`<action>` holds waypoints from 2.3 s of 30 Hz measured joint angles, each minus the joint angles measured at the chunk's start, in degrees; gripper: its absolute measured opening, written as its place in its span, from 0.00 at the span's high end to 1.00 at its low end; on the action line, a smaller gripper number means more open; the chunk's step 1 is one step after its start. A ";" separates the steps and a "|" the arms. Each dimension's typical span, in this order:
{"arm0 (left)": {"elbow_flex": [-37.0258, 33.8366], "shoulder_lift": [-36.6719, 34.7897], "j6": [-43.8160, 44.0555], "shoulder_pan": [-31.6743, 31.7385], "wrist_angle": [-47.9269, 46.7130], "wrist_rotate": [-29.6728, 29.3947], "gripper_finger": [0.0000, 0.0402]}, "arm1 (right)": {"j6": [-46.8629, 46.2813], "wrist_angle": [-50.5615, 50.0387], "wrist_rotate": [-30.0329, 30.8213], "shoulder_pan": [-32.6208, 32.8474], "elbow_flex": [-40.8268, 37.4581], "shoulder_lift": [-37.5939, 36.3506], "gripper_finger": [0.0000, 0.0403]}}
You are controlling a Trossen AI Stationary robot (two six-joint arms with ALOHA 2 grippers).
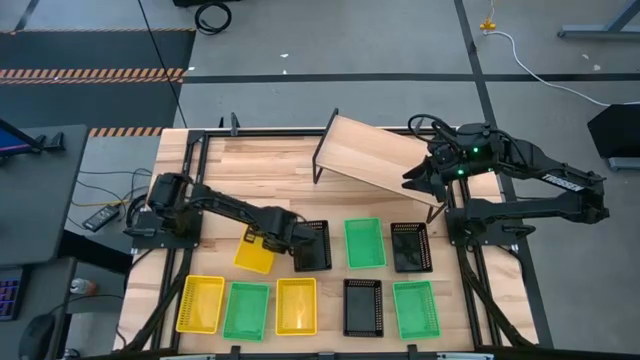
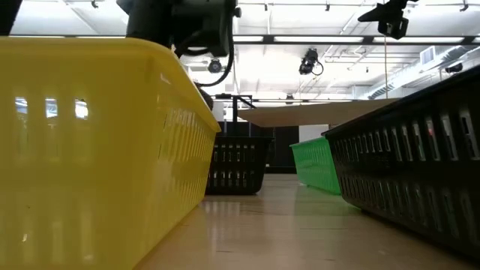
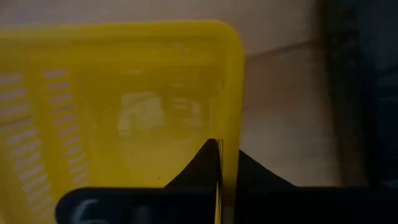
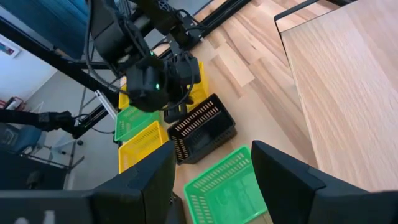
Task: Stack baskets on shelf by color
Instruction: Put the top yellow bin on the shelf
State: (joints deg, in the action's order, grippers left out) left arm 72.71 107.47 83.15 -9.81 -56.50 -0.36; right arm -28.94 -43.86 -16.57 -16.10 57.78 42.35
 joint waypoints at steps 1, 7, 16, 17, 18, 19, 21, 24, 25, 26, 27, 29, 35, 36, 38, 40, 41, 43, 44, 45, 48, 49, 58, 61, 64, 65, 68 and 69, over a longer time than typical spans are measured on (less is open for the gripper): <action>0.12 -0.69 -1.24 0.62 -0.41 0.04 0.98 | -0.65 0.00 0.21 0.00 0.00 0.00 0.46; 6.51 -4.29 -8.97 4.22 -9.46 -4.27 0.99 | -2.57 1.01 0.62 -0.49 0.00 0.05 0.46; 26.82 -4.32 -19.63 12.16 -14.09 -12.05 0.99 | -4.92 1.76 4.07 -2.07 0.00 0.73 0.46; 29.07 -4.32 -20.34 13.17 -13.96 -12.60 1.00 | -5.51 1.79 4.08 -2.28 0.00 0.75 0.46; 31.00 -4.34 -20.93 14.17 -13.89 -13.06 1.00 | -5.93 1.77 4.10 -2.46 0.00 0.76 0.46; 32.98 -4.34 -21.75 15.25 -14.03 -13.47 1.00 | -6.38 1.75 4.10 -2.58 0.00 0.76 0.46; 36.57 -4.34 -23.39 17.16 -13.87 -14.54 1.00 | -6.87 1.76 4.05 -2.74 0.00 0.76 0.46; 40.22 -4.36 -24.59 19.64 -11.70 -16.72 1.00 | -6.64 1.75 4.08 -3.00 0.00 0.79 0.46; 40.78 -4.36 -25.12 20.37 -10.27 -17.00 1.00 | -6.57 1.77 4.05 -3.14 0.00 0.79 0.46; 41.31 -4.29 -25.59 21.03 -8.82 -16.98 1.00 | -6.59 1.76 4.05 -3.32 0.00 0.79 0.46; 41.60 -4.29 -26.28 21.59 -7.16 -16.92 1.00 | -6.62 1.75 4.03 -3.51 0.00 0.79 0.46; 41.75 -4.29 -27.06 22.32 -3.47 -16.52 1.00 | -6.88 1.75 4.03 -4.01 0.00 0.76 0.46; 41.78 -3.50 -29.39 23.00 2.75 -16.34 1.00 | -6.81 1.76 3.44 -5.96 0.00 0.18 0.46; 41.70 -3.28 -29.81 23.16 3.36 -16.25 1.00 | -6.58 1.72 3.34 -6.28 0.00 0.05 0.46; 41.79 -2.15 -30.37 23.16 6.77 -16.25 1.00 | -5.96 1.75 2.91 -6.96 0.00 -0.16 0.46; 41.72 -1.28 -31.10 23.54 7.36 -15.49 1.00 | -5.92 1.60 2.19 -7.65 0.00 -0.37 0.46; 41.72 -0.59 -31.78 23.52 8.77 -15.53 1.00 | -5.80 1.61 2.06 -7.90 0.00 -0.41 0.46; 41.72 0.39 -34.08 23.48 11.91 -15.47 1.00 | -5.17 1.01 1.88 -8.42 0.02 -0.46 0.46; 41.72 0.77 -35.16 23.48 13.21 -15.44 1.00 | -4.64 0.75 1.92 -8.58 0.02 -0.50 0.46; 41.72 1.23 -35.90 23.48 15.02 -15.29 1.00 | -4.03 0.48 1.91 -8.76 0.02 -0.50 0.46; 41.75 2.52 -37.41 23.50 15.99 -15.03 0.99 | -2.83 -0.81 1.91 -9.27 0.02 -0.48 0.46; 41.75 3.06 -37.85 23.59 16.13 -14.97 0.99 | -2.52 -1.00 1.92 -9.47 0.02 -0.46 0.46; 41.70 6.45 -42.34 24.03 16.23 -14.38 0.96 | -2.76 -1.26 3.19 -10.88 0.02 -0.35 0.46; 41.68 6.99 -42.53 24.31 17.84 -14.43 0.96 | -3.93 -1.20 3.64 -11.10 0.02 -0.35 0.46; 41.68 7.05 -45.22 24.74 19.43 -14.56 0.94 | -4.62 -1.05 3.64 -11.13 0.02 -0.27 0.46; 41.70 7.05 -46.39 24.83 19.79 -14.65 0.94 | -5.16 -1.05 3.64 -11.13 0.02 -0.24 0.46; 41.70 7.05 -48.54 25.38 19.76 -14.37 0.90 | -6.02 -0.91 3.64 -11.13 0.02 -0.24 0.46; 41.70 7.05 -49.16 25.68 19.64 -13.96 0.89 | -6.03 -0.90 3.64 -11.13 0.02 -0.24 0.46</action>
State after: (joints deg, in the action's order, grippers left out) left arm 114.41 114.52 33.99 15.88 -36.86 -14.33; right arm -34.97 -44.75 -12.93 -27.22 57.80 42.11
